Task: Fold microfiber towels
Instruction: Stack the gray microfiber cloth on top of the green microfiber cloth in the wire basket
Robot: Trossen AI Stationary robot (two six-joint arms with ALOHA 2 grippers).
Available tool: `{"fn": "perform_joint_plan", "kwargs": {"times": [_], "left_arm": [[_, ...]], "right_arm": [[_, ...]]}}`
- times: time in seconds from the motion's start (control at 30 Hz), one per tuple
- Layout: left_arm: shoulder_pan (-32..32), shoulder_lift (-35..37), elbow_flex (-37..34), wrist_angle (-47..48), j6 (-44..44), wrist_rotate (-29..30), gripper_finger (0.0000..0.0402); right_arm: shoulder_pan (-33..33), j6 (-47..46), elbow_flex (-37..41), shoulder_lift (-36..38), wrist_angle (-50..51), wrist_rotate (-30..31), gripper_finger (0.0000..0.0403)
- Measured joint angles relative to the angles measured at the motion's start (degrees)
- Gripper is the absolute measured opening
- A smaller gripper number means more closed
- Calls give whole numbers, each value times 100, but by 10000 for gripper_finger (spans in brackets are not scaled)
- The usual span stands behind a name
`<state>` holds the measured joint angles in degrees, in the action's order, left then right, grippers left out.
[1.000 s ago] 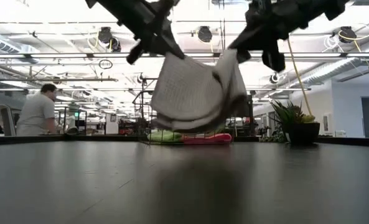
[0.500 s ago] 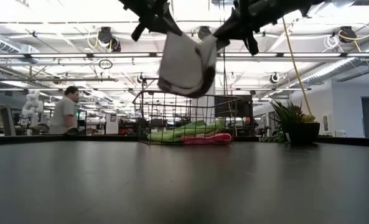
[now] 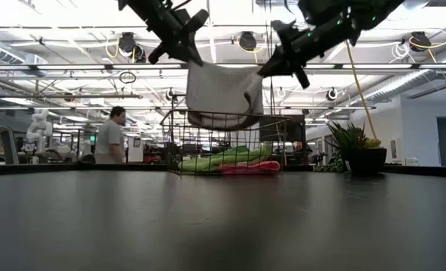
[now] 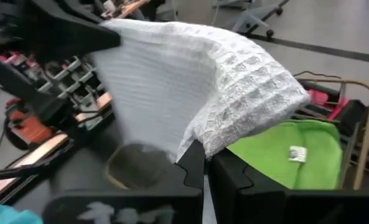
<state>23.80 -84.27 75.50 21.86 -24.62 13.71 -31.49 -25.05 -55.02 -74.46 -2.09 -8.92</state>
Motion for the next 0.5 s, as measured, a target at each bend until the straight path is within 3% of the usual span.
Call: {"fn": "perform_joint_plan", "kwargs": {"times": [0.3, 0.5], "left_arm": [[69, -448, 2, 215, -235, -435, 7], [-113, -762, 0, 491, -435, -358, 28]], "right_arm": [[-137, -18, 0, -682, -329, -344, 0], [-8, -14, 9, -819, -144, -344, 0]]}}
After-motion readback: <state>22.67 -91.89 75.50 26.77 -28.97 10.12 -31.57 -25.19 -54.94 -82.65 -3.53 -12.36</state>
